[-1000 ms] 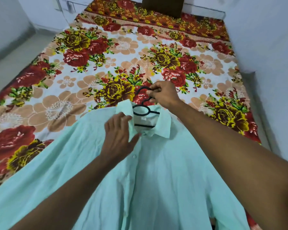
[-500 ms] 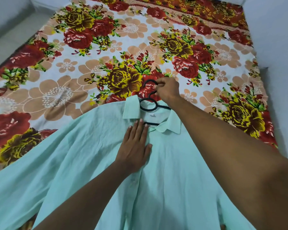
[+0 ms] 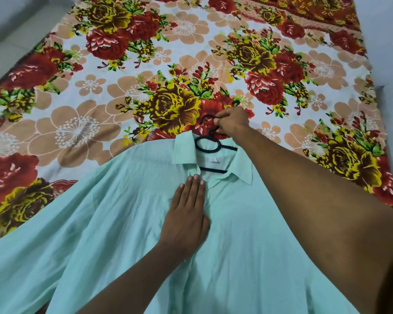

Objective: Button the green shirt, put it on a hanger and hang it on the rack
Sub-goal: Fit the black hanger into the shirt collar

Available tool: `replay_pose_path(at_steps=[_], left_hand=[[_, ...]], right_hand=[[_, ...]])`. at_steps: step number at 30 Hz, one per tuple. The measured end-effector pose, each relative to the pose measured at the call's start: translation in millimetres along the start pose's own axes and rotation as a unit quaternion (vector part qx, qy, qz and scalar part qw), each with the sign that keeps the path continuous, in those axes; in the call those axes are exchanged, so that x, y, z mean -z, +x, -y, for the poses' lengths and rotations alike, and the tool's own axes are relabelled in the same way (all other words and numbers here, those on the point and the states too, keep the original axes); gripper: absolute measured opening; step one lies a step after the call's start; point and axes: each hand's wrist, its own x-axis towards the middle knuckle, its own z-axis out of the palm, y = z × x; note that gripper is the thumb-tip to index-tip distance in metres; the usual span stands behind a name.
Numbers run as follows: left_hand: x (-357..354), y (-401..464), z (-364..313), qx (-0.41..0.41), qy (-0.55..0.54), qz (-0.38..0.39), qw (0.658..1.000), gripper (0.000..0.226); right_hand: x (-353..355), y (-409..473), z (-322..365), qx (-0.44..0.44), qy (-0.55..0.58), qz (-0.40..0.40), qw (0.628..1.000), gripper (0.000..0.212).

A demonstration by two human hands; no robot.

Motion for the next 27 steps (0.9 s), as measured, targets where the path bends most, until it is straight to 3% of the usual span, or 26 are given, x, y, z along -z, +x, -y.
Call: replay_pose_path(at_steps=[4,8,14,17,22,27], left_hand=[[1,1,0,0.001,-0.011,-0.008,1.000,0.071],[10,5,2,0.008,-0.009,-0.006,1.000,0.079],[55,8,-10,0.000,0.016,-0.006,1.000,0.086],[100,6,-27,-0.005,0.033,-0.041,0.999,0.085],[212,-6,-57,-0.054,0.018,-0.167,0.984,0.073],[348,-19,-66,-0.048,-0.018,-0.436,0.899,0.038]], right_hand=[[4,-9,5,0.000,0.035,0.052,0.998,0.021],[25,-30,19,0.043,0.064,0.109,0.991,0.010],[83,-87,62,0.169,0.069,0.074,0.980,0.017],[123,-126,103,0.212,0.070,0.053,0.973,0.013],[205,-209,194,0.292,0.088,0.024,0.952,0.010],[290,-299,286,0.365,0.100,-0.012,0.925,0.013]])
